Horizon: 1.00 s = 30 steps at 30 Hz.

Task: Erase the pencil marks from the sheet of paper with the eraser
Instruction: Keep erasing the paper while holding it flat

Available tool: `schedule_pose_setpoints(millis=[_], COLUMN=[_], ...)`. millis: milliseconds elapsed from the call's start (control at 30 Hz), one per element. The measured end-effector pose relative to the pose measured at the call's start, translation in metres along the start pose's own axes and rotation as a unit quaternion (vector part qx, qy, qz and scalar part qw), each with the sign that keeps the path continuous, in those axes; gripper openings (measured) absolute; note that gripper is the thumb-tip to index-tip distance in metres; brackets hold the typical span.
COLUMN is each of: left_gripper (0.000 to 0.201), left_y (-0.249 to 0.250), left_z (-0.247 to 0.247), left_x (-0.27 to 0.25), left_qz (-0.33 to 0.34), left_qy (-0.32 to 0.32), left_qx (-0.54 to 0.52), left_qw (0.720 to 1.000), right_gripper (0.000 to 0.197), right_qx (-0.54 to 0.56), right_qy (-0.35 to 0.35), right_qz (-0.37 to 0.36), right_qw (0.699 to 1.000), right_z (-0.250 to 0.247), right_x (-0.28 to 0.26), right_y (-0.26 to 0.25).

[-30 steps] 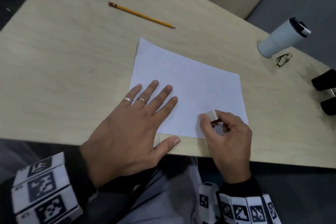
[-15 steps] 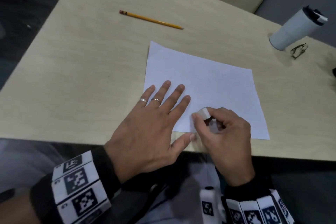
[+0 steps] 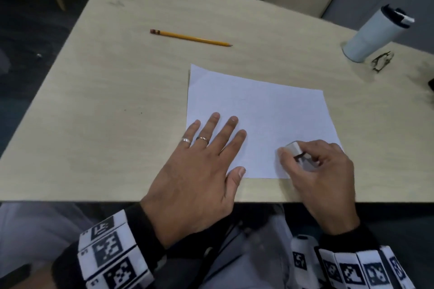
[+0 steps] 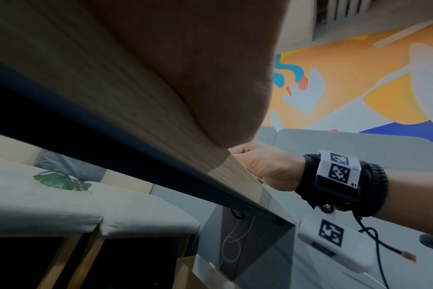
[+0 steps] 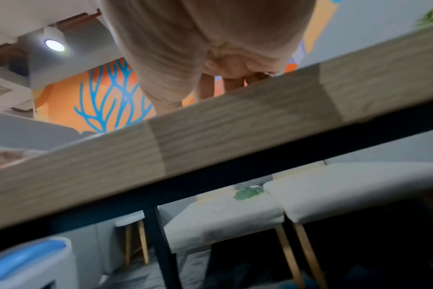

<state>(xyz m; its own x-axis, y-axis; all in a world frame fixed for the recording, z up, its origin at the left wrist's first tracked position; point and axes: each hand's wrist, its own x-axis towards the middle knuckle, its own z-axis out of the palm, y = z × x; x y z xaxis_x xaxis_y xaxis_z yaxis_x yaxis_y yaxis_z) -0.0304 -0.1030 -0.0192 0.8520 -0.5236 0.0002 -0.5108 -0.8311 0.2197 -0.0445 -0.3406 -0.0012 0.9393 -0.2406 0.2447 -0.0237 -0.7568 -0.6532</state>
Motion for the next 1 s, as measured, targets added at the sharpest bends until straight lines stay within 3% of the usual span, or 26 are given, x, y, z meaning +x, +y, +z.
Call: schedule_pose_setpoints(millis=[167,333,467,633,767,900,1000], left_gripper=[0.066,0.067,0.067,0.067,0.067,0.067,0.067], left_y=[-0.001,0.000,-0.001,0.000,-0.001,0.000,0.000], left_z=[0.000,-0.001,0.000,0.000,0.000,0.001,0.000], left_x=[0.001,-0.001,0.001,-0.002,0.000,0.000,0.000], left_qz=[-0.003,-0.005,-0.003,-0.004,-0.003,-0.006,-0.007], left_qy=[0.004,-0.004,-0.002,-0.002,0.000,-0.002,-0.002], left_qx=[0.004,0.004,0.007,0.009,0.008,0.011,0.008], left_qw=[1.000,1.000,1.000,1.000,1.000,1.000,1.000], right_gripper=[0.019,0.020,0.020,0.023,0.018,0.023,0.022], right_qx=[0.050,0.043,0.051,0.031,0.027,0.022,0.021], right_qy=[-0.092,-0.032,-0.091,-0.049,-0.087,-0.043,-0.068], right_qz=[-0.050,-0.003,-0.067,-0.020,-0.075,-0.016,-0.053], right_qw=[0.993,0.999,0.992,0.998,0.993,0.999,0.996], right_z=[0.019,-0.002,0.018,0.001,0.015,0.000,0.009], right_x=[-0.022,-0.006,-0.029,-0.015,-0.029,-0.015,-0.023], right_y=[-0.026,-0.006,-0.033,-0.011,-0.030,-0.008,-0.027])
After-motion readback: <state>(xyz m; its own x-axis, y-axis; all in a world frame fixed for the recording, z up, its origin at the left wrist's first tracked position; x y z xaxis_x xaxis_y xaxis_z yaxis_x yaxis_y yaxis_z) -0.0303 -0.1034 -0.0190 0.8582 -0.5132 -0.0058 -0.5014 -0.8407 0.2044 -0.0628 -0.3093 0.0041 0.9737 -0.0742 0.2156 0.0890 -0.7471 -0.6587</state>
